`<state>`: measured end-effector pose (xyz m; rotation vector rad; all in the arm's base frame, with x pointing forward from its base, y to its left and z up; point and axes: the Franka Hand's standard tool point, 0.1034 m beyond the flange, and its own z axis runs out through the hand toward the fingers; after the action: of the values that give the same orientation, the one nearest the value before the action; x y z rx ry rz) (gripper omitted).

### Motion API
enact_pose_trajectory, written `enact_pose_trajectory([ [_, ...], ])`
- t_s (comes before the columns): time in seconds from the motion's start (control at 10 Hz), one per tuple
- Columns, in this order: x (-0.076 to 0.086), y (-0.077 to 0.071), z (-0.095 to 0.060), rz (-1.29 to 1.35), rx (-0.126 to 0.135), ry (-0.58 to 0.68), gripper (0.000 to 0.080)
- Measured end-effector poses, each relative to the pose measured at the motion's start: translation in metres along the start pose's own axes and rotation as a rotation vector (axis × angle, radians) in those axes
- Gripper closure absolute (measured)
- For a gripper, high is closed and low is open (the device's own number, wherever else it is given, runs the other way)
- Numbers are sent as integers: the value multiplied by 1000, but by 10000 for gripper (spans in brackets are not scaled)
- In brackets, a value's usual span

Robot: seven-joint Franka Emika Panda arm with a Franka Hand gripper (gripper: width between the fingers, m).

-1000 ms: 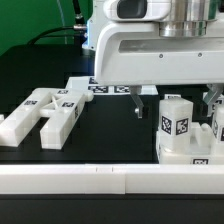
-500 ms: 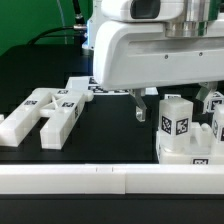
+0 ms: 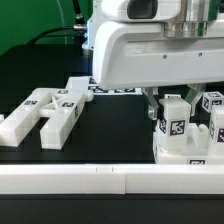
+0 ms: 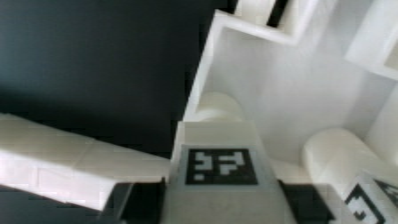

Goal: Assemble chair

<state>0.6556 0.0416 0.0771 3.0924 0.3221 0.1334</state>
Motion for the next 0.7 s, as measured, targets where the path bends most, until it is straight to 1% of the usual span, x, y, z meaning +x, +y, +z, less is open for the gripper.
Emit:
enact_pose_trajectory([
  [0.4,-1,-1,2,321,5,1,510],
  [0.7,-1,-3,2,603,16,5,509],
])
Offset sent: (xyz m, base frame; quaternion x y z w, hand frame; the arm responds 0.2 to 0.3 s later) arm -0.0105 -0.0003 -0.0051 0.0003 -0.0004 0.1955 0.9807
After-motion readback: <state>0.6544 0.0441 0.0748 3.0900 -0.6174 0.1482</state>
